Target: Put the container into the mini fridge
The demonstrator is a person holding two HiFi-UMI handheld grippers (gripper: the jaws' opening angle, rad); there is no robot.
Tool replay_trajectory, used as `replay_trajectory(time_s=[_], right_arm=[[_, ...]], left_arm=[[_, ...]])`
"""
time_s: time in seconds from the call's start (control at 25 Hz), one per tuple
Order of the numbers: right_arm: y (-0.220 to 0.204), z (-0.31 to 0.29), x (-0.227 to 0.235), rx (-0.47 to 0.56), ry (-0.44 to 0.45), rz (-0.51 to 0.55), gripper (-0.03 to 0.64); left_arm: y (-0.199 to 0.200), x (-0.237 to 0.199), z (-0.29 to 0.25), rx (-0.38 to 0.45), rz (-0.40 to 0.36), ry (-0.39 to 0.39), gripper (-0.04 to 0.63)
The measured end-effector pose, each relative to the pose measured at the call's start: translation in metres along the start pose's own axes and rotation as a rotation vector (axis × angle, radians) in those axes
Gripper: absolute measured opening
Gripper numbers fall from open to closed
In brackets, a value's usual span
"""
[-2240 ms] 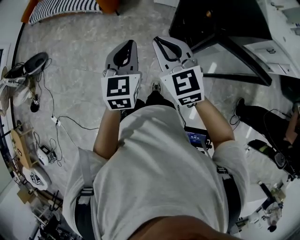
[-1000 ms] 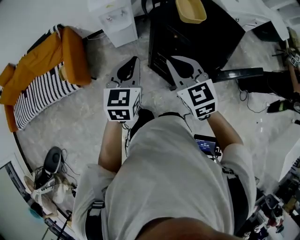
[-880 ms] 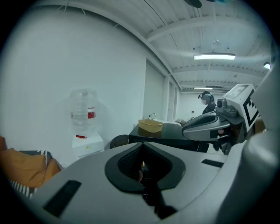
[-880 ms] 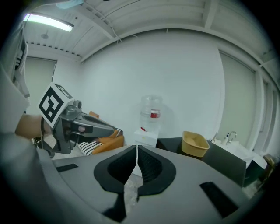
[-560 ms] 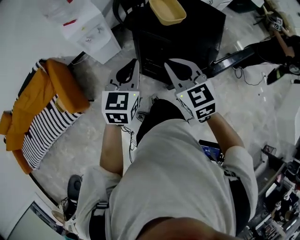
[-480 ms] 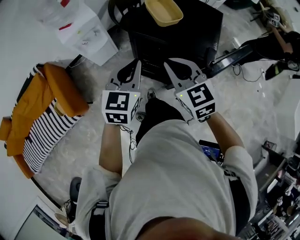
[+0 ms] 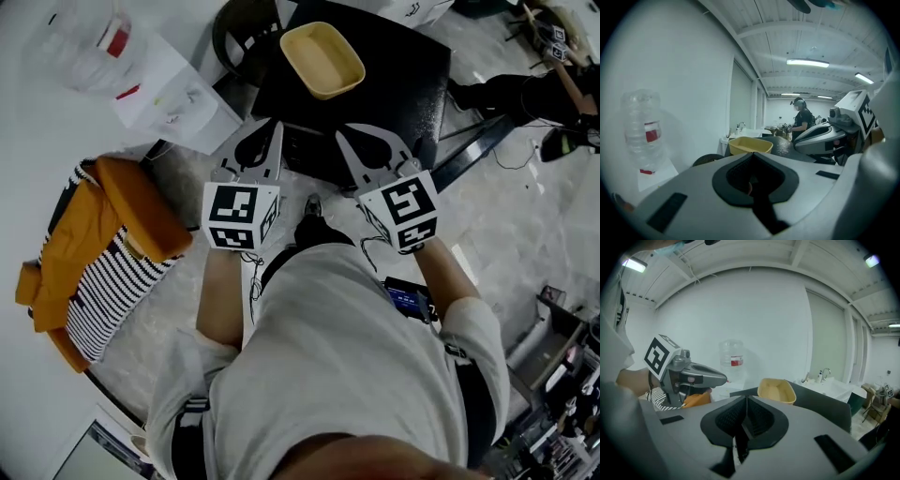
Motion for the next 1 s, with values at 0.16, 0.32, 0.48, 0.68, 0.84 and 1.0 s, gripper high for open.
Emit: replay_trajectory(time_s=[0.16, 0.32, 0.48, 0.68, 0.84, 1.0], right_arm=[[0.001, -0.013, 0.014, 0.008, -0.034, -0.012, 0.04], [-0.001, -0.019, 0.025, -0.002, -0.062, -0.035, 0.04], [-0.003, -0.026, 0.039, -0.001, -0.128, -0.071, 0.04], [-0.008, -0.038, 0.052, -0.028, -0.241, -0.117, 0.04], [-0.007, -0.046, 0.055, -0.053, -0.312, -0.158, 0.04], [-0.005, -0.056, 0.052, -0.076, -0.396, -0.201, 0.041]], left_arm=[[0.01, -0.018, -0.028, -0.007, -0.041, -0.016, 0.012], [0.014, -0.024, -0.049, -0.024, -0.045, -0.028, 0.012], [0.017, -0.032, -0.073, -0.033, -0.067, -0.078, 0.012], [0.019, -0.046, -0.105, -0.055, -0.124, -0.186, 0.012], [0.026, -0.056, -0.122, -0.074, -0.151, -0.264, 0.012], [0.033, -0.073, -0.138, -0.078, -0.148, -0.322, 0.012]])
Point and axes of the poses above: the fingertips, and each gripper's own axes: z backward along the fingers, x to its right, y out of its top, the point moved 4 cm from there along z, backward along the fingers, and after that the axes turned 3 degrees about x, right-handed, at the moved point
